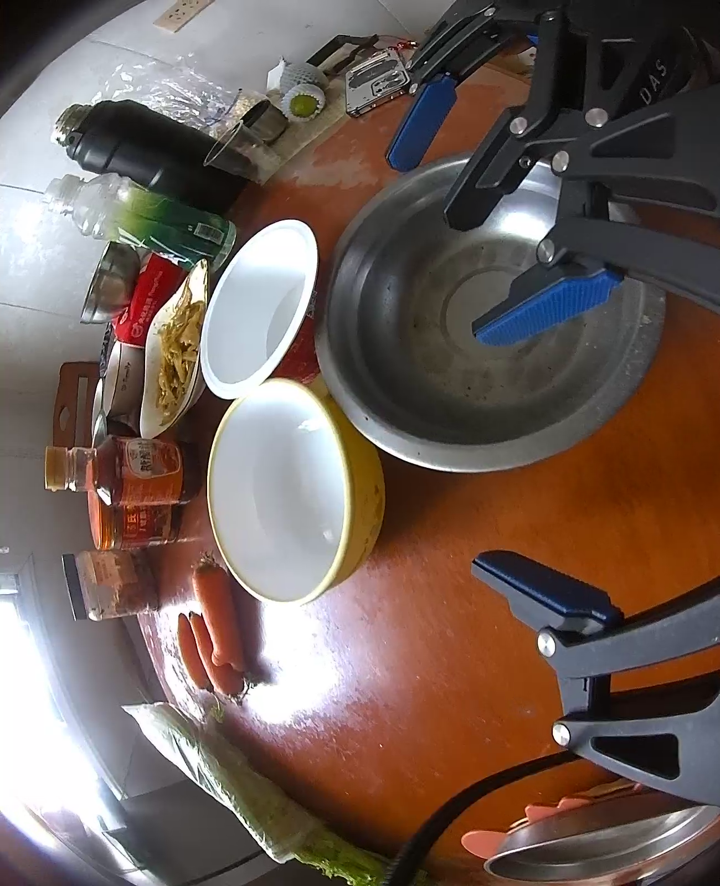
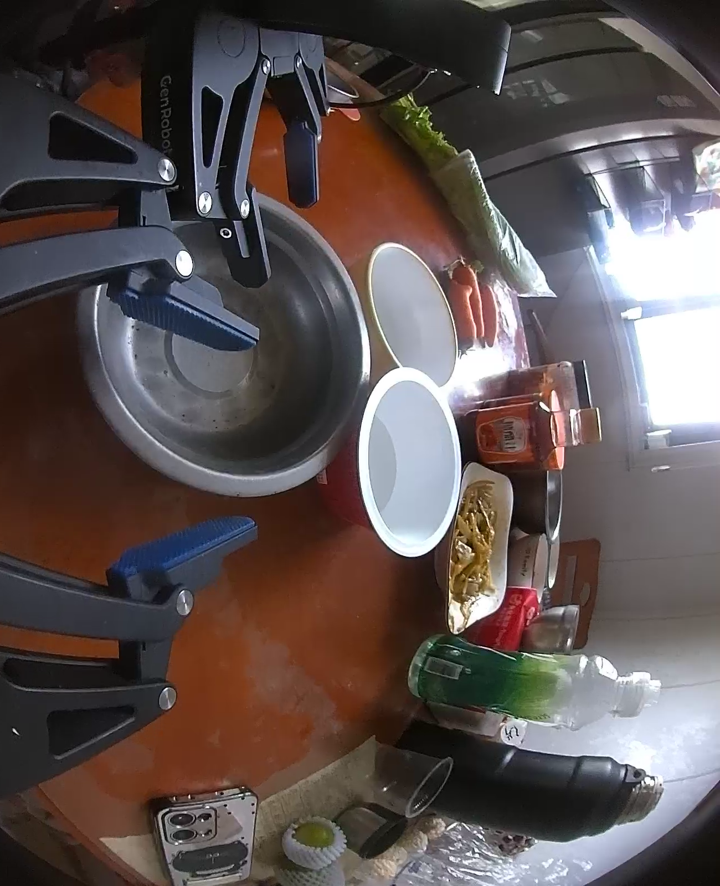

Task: Organize plates and bowls
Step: 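Close the left tool on the large steel bowl rim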

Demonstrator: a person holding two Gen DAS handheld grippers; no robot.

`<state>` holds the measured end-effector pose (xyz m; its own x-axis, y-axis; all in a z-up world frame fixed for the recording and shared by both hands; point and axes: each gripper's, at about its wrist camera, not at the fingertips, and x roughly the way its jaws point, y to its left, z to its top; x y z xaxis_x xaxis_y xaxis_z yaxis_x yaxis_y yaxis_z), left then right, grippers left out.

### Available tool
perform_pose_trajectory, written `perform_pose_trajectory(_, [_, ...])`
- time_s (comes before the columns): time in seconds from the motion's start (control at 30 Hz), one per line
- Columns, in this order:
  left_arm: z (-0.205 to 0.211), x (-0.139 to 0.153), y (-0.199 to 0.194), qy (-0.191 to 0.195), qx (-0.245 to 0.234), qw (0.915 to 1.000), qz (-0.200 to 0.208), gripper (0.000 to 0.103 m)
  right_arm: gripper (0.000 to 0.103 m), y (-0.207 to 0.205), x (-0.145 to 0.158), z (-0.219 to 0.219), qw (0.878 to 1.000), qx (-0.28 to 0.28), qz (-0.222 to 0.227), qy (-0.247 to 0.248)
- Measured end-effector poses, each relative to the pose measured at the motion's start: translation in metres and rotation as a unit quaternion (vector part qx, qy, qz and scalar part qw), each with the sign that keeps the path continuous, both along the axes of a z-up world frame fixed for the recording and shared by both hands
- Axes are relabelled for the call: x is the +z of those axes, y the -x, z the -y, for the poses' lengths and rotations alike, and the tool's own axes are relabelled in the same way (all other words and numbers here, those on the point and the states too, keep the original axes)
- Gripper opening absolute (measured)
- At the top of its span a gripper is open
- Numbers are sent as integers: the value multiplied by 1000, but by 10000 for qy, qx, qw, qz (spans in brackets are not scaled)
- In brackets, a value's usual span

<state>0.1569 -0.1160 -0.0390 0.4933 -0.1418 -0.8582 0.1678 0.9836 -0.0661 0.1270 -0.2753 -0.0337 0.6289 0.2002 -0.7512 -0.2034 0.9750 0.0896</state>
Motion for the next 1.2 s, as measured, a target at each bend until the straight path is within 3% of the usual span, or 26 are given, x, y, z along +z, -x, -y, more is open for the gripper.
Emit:
perform_pose_trajectory(0.1, [1, -3, -3, 44, -48, 10000, -68, 67, 63, -2, -2, -1, 10000, 33, -21, 15])
perform_pose_trajectory(0.3, [6, -7, -5, 173, -213, 9995, -178, 49, 48, -5, -3, -3, 9999, 106, -60, -18])
perform_pose_trajectory(1.2, [-58, 5, 49, 76, 164, 9998, -34, 48, 48, 31, 8, -72, 9973, 715, -66, 182])
